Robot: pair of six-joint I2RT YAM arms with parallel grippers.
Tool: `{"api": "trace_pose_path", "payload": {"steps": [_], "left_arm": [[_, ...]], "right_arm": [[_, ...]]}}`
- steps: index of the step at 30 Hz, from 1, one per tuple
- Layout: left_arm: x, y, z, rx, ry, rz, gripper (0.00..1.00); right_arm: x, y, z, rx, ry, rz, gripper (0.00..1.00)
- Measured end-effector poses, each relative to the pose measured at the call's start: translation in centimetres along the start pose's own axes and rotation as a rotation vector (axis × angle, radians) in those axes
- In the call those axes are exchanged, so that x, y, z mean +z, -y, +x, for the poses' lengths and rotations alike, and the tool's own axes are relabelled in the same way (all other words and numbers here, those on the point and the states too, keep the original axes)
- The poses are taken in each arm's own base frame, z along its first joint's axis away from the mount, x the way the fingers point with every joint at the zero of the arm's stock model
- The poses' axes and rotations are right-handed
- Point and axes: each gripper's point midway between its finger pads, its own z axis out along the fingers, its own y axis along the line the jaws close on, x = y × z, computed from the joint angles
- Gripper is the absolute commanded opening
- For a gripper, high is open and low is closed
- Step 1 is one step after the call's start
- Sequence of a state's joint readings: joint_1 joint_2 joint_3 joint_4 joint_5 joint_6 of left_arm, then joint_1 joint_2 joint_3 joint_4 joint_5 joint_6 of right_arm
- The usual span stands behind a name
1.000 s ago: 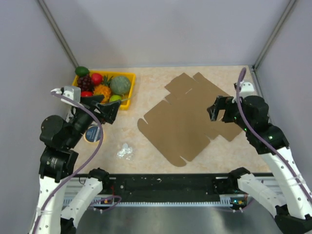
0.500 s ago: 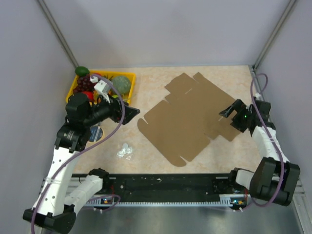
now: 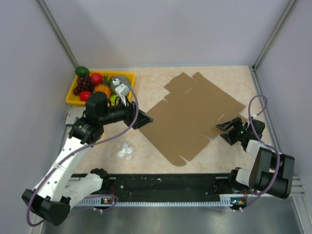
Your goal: Fold the paper box
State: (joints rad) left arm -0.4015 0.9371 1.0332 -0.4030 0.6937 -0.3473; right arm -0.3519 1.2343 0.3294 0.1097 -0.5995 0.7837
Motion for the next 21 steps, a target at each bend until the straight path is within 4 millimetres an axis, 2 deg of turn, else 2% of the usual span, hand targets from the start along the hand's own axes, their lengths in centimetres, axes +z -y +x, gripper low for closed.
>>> {"api": "trace_pose_path", "payload": {"steps": [3,10,15,17,18,21], "left_arm": [[0.5,0.3,0.2,-0.004,-0.01,0.015,0.74],[1.5,0.6,0.9,-0.024,-0.035,0.012,0.74],[1.8,0.8,0.6,-0.032,-0.019,-0.004,0.74],[2.1,0.6,0.5,-0.038,-0.013,-0.015,0.73],[2.4,0.4,0.5,-0.045,-0.014,-0.02,0.73],[3.7,-0.8,0.8,-0.073,-0.042,-0.048,0.72]], "right_arm": [[0.3,0.2,0.2,0.007,0.012,-0.026,0.46],[0.9,0.5,1.2,0.028,-0.008,-0.081,0.47],[0.8,0.2,1.6,0.018,-0.009,-0.111,0.43],[1.0,0.1,1.8,0.013,-0.019,-0.119,0.22],[1.2,0.1,2.0,0.013,-0.029,-0.119,0.03],[1.6,0.3,2.3,0.002,-0.053,-0.117,0.0]]}}
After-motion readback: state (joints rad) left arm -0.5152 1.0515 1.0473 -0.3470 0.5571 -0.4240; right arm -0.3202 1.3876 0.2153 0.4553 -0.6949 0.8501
